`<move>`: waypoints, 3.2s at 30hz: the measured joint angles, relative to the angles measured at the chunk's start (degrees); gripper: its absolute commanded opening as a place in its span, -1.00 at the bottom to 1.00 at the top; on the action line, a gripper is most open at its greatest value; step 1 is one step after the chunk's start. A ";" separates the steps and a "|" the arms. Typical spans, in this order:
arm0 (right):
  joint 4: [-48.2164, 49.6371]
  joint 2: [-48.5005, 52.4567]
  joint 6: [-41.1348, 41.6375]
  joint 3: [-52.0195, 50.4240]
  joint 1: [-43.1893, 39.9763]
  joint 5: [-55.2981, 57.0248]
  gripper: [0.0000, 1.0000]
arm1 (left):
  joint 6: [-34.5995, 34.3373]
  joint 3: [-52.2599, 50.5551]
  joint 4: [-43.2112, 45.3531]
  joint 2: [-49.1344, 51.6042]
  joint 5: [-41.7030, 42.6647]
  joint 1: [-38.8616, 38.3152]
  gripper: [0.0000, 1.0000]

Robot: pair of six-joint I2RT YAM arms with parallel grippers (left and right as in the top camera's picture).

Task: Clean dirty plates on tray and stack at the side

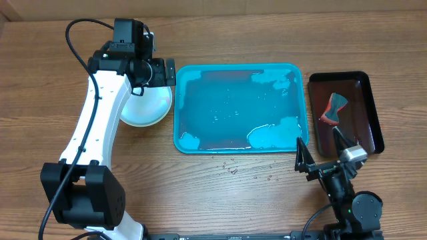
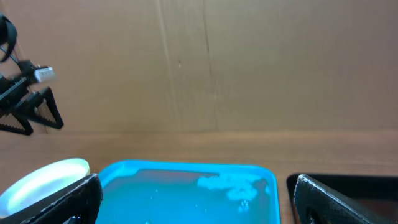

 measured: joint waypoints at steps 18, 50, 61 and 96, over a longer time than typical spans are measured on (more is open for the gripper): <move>-5.81 -0.20 0.22 -0.28 0.00 0.07 1.00 | 0.00 0.00 0.02 0.00 0.00 0.00 1.00; -5.77 -0.22 0.20 -0.28 0.00 0.42 1.00 | 2.10 -6.16 4.98 -14.23 -9.29 0.02 1.00; -5.81 -0.37 0.22 -0.28 0.04 0.39 1.00 | 4.85 -47.87 34.84 -54.93 -10.34 0.02 0.99; -5.84 -0.37 0.24 -0.28 0.04 0.39 1.00 | 17.16 -90.60 48.15 -101.00 -10.32 0.02 1.00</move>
